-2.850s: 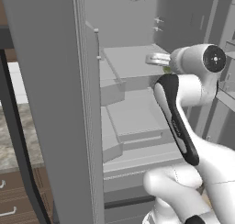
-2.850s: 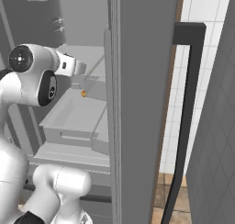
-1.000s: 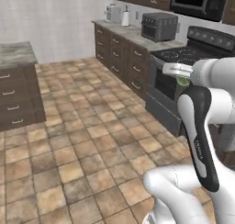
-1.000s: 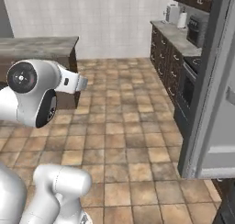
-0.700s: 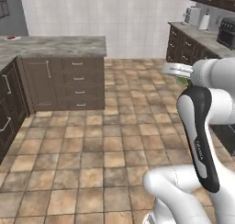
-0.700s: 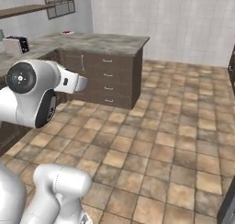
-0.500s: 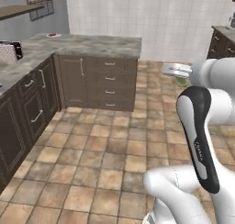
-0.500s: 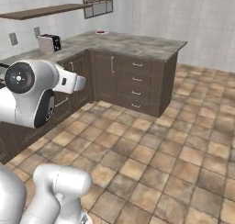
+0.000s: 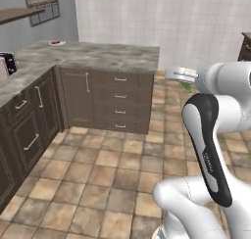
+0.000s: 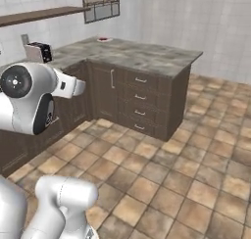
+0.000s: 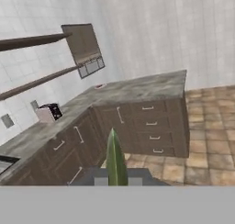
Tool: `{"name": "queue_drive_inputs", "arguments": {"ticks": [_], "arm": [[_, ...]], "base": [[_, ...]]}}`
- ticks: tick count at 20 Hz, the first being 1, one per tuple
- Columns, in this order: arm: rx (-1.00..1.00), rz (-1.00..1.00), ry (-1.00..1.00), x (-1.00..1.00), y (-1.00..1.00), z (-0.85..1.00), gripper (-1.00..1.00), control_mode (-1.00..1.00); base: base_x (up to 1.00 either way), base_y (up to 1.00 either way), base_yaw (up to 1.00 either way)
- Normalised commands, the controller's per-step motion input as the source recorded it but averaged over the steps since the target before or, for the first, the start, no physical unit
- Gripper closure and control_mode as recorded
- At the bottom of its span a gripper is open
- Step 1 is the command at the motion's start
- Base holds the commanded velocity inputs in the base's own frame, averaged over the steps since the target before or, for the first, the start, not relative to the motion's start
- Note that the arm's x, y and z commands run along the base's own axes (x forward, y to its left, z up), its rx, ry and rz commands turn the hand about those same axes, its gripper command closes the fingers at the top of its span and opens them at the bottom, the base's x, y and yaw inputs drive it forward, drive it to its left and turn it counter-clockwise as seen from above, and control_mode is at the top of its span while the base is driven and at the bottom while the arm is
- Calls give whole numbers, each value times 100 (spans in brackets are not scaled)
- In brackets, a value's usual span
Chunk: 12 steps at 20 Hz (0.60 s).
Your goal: Take the lemon wedge from the fridge and place it on the plate with fish on the dining counter.
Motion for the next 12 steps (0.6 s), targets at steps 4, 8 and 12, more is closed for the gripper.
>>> {"name": "queue_drive_inputs", "arguments": {"ticks": [4,8,12], "arm": [[0,0,0,0,0,0,100,100],[0,0,0,0,0,0,100,100],[0,0,0,0,0,0,100,100]], "base": [[100,-51,-48],[100,-52,-56],[100,-57,-57]]}}
